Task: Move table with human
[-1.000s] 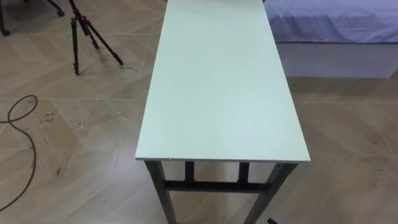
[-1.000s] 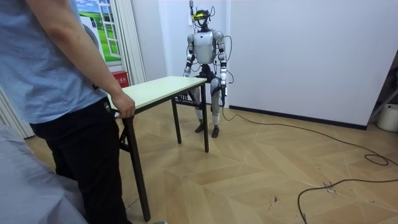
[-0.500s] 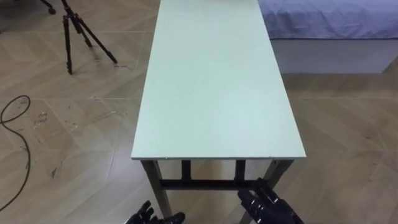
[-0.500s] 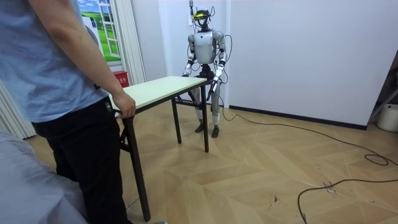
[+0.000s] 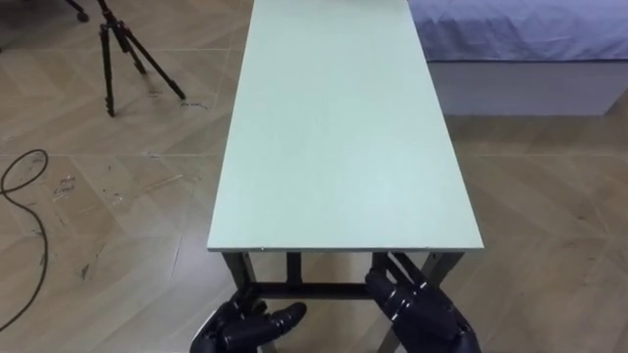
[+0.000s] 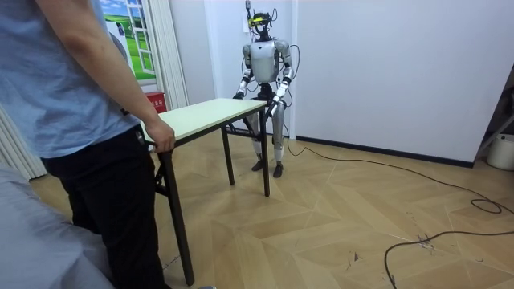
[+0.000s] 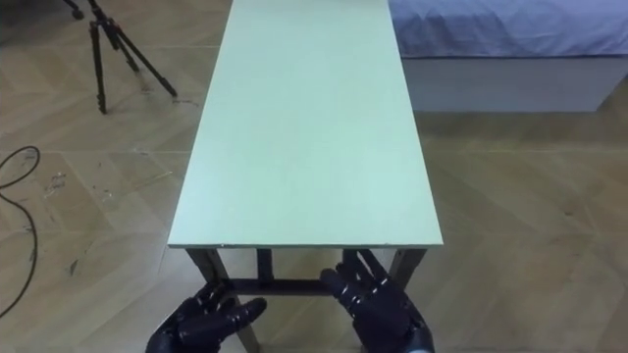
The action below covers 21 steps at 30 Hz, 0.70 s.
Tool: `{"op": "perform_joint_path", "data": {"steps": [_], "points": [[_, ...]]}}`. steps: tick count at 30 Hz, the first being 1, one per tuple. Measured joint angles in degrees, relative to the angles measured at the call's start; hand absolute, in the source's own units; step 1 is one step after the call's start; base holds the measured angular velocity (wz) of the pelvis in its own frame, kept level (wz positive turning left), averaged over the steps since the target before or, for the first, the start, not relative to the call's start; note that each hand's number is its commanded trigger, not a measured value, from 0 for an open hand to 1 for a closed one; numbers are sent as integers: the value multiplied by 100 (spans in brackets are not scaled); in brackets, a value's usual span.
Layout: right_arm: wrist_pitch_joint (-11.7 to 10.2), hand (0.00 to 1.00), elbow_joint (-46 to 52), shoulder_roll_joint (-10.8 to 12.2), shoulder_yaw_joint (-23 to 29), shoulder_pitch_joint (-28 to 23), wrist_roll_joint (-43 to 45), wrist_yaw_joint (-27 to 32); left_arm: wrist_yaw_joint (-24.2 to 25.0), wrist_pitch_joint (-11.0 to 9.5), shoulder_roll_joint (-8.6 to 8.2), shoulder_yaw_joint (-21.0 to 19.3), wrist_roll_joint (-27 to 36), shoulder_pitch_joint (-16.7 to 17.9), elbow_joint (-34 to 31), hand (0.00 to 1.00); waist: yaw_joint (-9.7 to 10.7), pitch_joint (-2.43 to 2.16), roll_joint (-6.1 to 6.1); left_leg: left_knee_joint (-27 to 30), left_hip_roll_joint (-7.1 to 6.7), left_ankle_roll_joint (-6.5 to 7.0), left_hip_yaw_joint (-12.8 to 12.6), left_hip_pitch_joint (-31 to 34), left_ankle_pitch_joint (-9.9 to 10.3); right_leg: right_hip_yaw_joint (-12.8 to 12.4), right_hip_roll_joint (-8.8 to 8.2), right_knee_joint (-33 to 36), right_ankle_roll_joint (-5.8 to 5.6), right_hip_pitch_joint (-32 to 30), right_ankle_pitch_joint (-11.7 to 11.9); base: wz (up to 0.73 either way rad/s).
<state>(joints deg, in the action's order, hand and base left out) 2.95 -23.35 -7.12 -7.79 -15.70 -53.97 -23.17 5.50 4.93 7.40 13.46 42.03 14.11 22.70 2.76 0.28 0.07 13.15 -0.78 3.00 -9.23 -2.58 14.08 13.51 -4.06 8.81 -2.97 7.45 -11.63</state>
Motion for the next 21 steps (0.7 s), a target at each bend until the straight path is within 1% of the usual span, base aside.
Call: {"op": "perform_joint_path", "data": {"steps": [2,3,4,6,8,10,11,14,16,18,21], "points": [[94,0,145,-10,0,-6,-54,0,0,131,24,-13,288,1,-150,0,5,11,1,0,0,0,1,10,0,11,-2,-1,0,-4,0,0],[146,0,248,-13,-21,-1,-227,0,0,218,59,1,574,5,-242,0,7,19,3,0,0,0,4,18,0,13,-2,-2,0,-7,0,0],[176,0,337,-17,-47,7,-341,0,0,276,117,34,842,22,-334,0,7,19,4,0,0,0,4,17,-1,5,-1,-1,0,-6,0,0],[208,0,448,-28,-69,25,-452,-1,0,387,169,40,1153,37,-542,0,6,20,3,0,0,0,6,17,-1,-14,-1,-2,0,-9,0,0],[214,0,459,-36,-100,61,-455,0,0,377,189,21,1385,23,-872,0,11,23,-5,2,0,0,5,16,-1,-39,0,2,0,-9,0,0],[225,0,464,-31,-103,79,-474,1,0,335,154,4,1721,-80,-1190,0,4,24,-6,-3,-2,0,-3,2,-1,-72,2,3,0,-1,0,-4],[235,0,480,-30,-103,79,-478,7,0,331,152,-4,1771,-86,-1263,0,0,23,-5,-8,-2,0,-5,-1,-1,-80,4,3,0,-1,0,-4],[349,0,682,-42,-130,73,-833,94,0,336,141,-7,2108,-85,-1311,0,22,31,-11,-40,-1,-6,-18,-10,-6,-110,10,0,0,-4,0,-3],[374,0,683,-48,-151,74,-1140,134,0,340,146,-7,2274,-86,-1311,0,24,35,-18,-41,-2,-6,-17,-11,-6,-175,14,1,0,-9,0,0],[414,0,683,-54,-164,76,-1315,144,0,339,149,-16,2371,-108,-1311,0,22,38,-24,-41,-5,-6,-17,-11,-6,-230,14,1,0,-24,0,0],[437,0,687,-63,-168,80,-1372,144,0,367,169,-21,2546,-132,-1311,0,27,41,-27,-42,-5,-6,-16,-7,-6,-223,14,-1,0,-34,0,0]]}}
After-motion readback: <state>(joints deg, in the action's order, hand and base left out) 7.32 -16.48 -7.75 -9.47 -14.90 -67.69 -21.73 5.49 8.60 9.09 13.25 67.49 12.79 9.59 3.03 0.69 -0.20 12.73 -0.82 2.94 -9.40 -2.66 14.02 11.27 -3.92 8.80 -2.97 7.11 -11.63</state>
